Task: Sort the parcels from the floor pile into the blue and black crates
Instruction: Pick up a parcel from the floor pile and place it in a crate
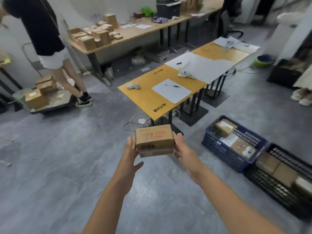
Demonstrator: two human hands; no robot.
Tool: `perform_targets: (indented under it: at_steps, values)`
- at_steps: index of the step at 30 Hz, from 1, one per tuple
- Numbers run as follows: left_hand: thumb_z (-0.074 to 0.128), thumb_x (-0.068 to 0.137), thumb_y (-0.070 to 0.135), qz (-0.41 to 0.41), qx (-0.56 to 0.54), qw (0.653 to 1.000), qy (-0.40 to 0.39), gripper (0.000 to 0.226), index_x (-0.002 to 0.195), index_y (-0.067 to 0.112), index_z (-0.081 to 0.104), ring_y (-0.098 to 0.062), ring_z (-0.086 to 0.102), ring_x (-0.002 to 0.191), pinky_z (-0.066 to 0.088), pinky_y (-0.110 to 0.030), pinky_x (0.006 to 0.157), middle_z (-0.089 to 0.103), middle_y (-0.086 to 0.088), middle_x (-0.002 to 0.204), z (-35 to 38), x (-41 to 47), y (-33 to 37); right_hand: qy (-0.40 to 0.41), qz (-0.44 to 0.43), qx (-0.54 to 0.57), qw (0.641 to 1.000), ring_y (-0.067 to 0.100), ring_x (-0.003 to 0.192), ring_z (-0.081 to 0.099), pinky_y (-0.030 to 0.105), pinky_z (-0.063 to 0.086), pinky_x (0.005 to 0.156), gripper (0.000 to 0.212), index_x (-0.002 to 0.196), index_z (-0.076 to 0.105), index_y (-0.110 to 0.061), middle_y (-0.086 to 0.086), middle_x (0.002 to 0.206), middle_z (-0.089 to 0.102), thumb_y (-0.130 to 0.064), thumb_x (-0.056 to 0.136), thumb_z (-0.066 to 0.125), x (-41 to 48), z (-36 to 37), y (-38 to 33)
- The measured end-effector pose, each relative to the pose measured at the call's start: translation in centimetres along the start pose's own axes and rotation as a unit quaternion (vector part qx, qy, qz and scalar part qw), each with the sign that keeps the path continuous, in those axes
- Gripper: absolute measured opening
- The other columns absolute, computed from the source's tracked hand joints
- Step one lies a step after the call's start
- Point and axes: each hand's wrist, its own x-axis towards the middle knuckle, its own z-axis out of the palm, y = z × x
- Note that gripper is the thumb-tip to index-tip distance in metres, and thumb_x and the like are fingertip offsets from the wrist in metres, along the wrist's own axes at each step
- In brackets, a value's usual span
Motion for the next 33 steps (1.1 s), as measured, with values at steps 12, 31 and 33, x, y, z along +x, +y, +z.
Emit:
perform_targets:
  at_steps: [12,31,33]
  values:
    - [0.023,0.098,0.075,-0.035,0.068,0.98,-0.182,0.042,0.113,0.071,0.062,-0.002,0.05,0.131,0.036,-0.052,0.113,0.064,0.032,0.127,23.5,6.3,0.8,0.21,-0.029,0.109,0.971,-0.003,0.132,0.054,0.03,0.039,0.115,0.061,0.13,0.063,-0.06,-0.027,0.133,0.066,-0.092,0.084,0.039,-6.2,-22.4,4.7]
    - [0.031,0.092,0.076,-0.129,0.135,0.899,-0.396,0.042,0.12,0.064,0.059,-0.008,0.049,0.137,0.035,-0.051,0.116,0.064,0.023,0.134,51.2,22.6,-2.5,0.444,0.081,0.201,0.87,0.002,0.15,0.033,0.043,0.02,0.129,0.034,0.124,0.052,-0.077,-0.028,0.154,0.048,-0.074,0.101,0.028,-9.6,-43.4,8.8]
    - [0.032,0.093,0.075,-0.137,0.142,0.894,-0.403,0.043,0.123,0.06,0.059,-0.01,0.049,0.137,0.034,-0.052,0.118,0.064,0.021,0.135,53.5,24.5,-2.7,0.462,0.085,0.203,0.859,0.002,0.148,0.037,0.042,0.023,0.128,0.034,0.121,0.055,-0.076,-0.028,0.15,0.053,-0.071,0.102,0.028,-9.0,-45.6,9.2]
